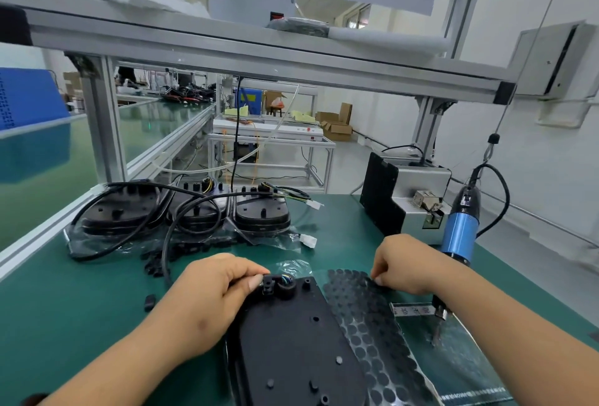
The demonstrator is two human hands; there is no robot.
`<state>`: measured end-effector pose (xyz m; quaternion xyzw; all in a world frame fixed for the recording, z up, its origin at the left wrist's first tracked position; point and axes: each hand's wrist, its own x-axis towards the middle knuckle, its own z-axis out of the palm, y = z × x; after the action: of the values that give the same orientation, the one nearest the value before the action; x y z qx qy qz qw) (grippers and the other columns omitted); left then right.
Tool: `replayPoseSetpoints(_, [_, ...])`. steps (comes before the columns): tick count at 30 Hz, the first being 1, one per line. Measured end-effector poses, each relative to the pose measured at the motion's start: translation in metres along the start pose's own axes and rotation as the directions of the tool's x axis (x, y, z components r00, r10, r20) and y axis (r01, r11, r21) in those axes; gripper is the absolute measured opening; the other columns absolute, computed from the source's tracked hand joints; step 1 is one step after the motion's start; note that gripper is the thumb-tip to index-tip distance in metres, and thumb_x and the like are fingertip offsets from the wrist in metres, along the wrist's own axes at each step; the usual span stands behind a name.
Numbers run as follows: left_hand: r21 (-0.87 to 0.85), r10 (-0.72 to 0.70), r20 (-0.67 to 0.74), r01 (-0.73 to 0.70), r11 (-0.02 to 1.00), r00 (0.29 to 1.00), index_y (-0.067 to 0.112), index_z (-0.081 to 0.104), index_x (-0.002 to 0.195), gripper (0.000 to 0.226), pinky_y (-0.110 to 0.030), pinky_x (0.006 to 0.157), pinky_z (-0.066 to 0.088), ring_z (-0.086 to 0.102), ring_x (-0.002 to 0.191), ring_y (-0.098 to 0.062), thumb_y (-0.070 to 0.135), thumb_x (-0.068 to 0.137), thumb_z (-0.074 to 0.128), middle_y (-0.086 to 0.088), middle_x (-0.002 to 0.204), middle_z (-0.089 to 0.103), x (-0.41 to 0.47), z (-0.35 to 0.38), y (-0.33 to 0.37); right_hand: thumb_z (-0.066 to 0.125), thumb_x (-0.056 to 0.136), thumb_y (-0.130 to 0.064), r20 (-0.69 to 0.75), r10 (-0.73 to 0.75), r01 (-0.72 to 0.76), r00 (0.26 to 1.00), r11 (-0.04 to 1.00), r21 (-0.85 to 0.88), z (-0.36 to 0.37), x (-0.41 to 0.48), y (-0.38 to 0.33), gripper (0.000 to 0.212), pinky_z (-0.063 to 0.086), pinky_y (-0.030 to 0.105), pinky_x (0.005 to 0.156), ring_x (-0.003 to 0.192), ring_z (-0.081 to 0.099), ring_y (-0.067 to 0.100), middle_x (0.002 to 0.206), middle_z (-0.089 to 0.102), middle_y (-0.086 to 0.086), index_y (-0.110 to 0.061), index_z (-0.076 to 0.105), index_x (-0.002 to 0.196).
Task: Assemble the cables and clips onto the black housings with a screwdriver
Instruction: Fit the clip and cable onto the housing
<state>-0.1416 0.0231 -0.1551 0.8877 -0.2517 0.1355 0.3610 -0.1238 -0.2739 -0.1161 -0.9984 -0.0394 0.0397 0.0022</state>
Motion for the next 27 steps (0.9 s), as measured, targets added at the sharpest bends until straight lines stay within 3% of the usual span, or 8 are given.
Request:
replayPoseSetpoints(4, [-0.003, -0.018, 0.028, 0.018, 1.0, 0.999, 0.039, 0.07, 0.099, 0.016, -0.001, 0.077, 0.036, 0.055, 0.089, 0.012, 0.028, 0.092, 0.06, 0.022, 0.09, 0.063, 0.001, -0.002, 0.001, 0.057, 0.086, -0.011, -0.004, -0.01, 0.01, 1.0, 0.991, -0.131, 0.009, 0.002, -0.003, 0.019, 0.054, 0.035, 0.081, 0.083, 0.063, 0.028, 0.099, 0.07, 0.014, -0.006, 0.074, 0.093])
replayPoseSetpoints(8, [-0.114, -0.06, 0.071, 0.068, 0.991, 0.996, 0.045, 0.068, 0.099, 0.024, 0.002, 0.08, 0.037, 0.056, 0.094, 0.016, 0.024, 0.092, 0.061, 0.028, 0.094, 0.066, 0.001, -0.004, 0.004, 0.05, 0.085, -0.01, -0.076, -0.004, -0.012, 0.997, 0.979, -0.204, 0.012, 0.001, -0.006, 0.019, 0.045, 0.032, 0.066, 0.089, 0.062, 0.026, 0.096, 0.068, 0.014, -0.002, 0.067, 0.091])
replayPoseSetpoints(11, [-0.178, -0.092, 0.139, 0.116, 0.977, 0.986, 0.051, 0.065, 0.098, 0.032, -0.001, 0.086, 0.038, 0.056, 0.099, 0.017, 0.02, 0.094, 0.059, 0.033, 0.098, 0.066, 0.004, -0.004, 0.006, 0.057, 0.091, -0.022, -0.308, 0.002, 0.037, 0.951, 0.992, 0.122, -0.008, -0.006, -0.013, 0.014, 0.044, 0.02, 0.063, 0.077, 0.06, 0.011, 0.081, 0.066, -0.005, -0.018, 0.063, 0.079])
replayPoseSetpoints(13, [-0.214, -0.113, 0.166, 0.147, 0.966, 0.98, 0.051, 0.065, 0.095, 0.034, -0.01, 0.093, 0.041, 0.059, 0.101, 0.012, 0.018, 0.095, 0.057, 0.028, 0.101, 0.068, 0.008, -0.005, 0.006, 0.065, 0.088, -0.024, -0.463, -0.015, 0.252, 0.886, 0.855, 0.454, -0.018, -0.014, -0.04, 0.015, 0.041, 0.011, 0.056, 0.06, 0.056, -0.001, 0.067, 0.065, -0.008, -0.026, 0.065, 0.073])
replayPoseSetpoints(15, [-0.242, -0.117, 0.184, 0.16, 0.957, 0.976, 0.048, 0.067, 0.095, 0.035, -0.018, 0.097, 0.044, 0.061, 0.1, 0.008, 0.015, 0.096, 0.055, 0.022, 0.101, 0.07, 0.01, -0.005, 0.008, 0.069, 0.086, -0.018, -0.52, -0.115, 0.445, 0.847, 0.69, 0.572, -0.014, -0.021, -0.077, 0.015, 0.041, 0.01, 0.054, 0.054, 0.053, -0.003, 0.064, 0.066, -0.011, -0.024, 0.069, 0.072])
replayPoseSetpoints(19, [-0.316, -0.129, 0.196, 0.187, 0.93, 0.972, 0.034, 0.071, 0.094, 0.034, -0.036, 0.098, 0.048, 0.065, 0.098, -0.012, 0.006, 0.096, 0.052, 0.005, 0.096, 0.073, 0.011, -0.004, 0.008, 0.072, 0.083, -0.012, -0.63, -0.272, 0.621, 0.727, 0.651, 0.436, 0.013, -0.021, -0.116, 0.01, 0.048, 0.019, 0.069, 0.074, 0.061, 0.006, 0.074, 0.066, -0.008, -0.019, 0.071, 0.076])
replayPoseSetpoints(22, [-0.381, -0.168, 0.208, 0.238, 0.893, 0.964, 0.026, 0.068, 0.106, 0.029, -0.034, 0.1, 0.048, 0.065, 0.101, -0.008, 0.005, 0.096, 0.051, 0.005, 0.102, 0.073, 0.011, -0.001, 0.007, 0.072, 0.082, -0.011, -0.69, -0.265, 0.67, 0.673, 0.613, 0.418, 0.023, -0.018, -0.115, 0.009, 0.05, 0.029, 0.071, 0.074, 0.06, 0.009, 0.075, 0.065, -0.006, -0.017, 0.071, 0.076])
replayPoseSetpoints(27, [-0.391, -0.161, 0.21, 0.234, 0.89, 0.964, 0.024, 0.067, 0.109, 0.028, -0.034, 0.101, 0.047, 0.065, 0.103, -0.009, 0.005, 0.097, 0.05, 0.003, 0.105, 0.072, 0.01, -0.002, 0.009, 0.071, 0.082, -0.011, -0.735, -0.263, 0.706, 0.625, 0.593, 0.388, 0.03, -0.016, -0.117, 0.005, 0.05, 0.031, 0.069, 0.074, 0.061, 0.009, 0.075, 0.065, -0.007, -0.015, 0.072, 0.079])
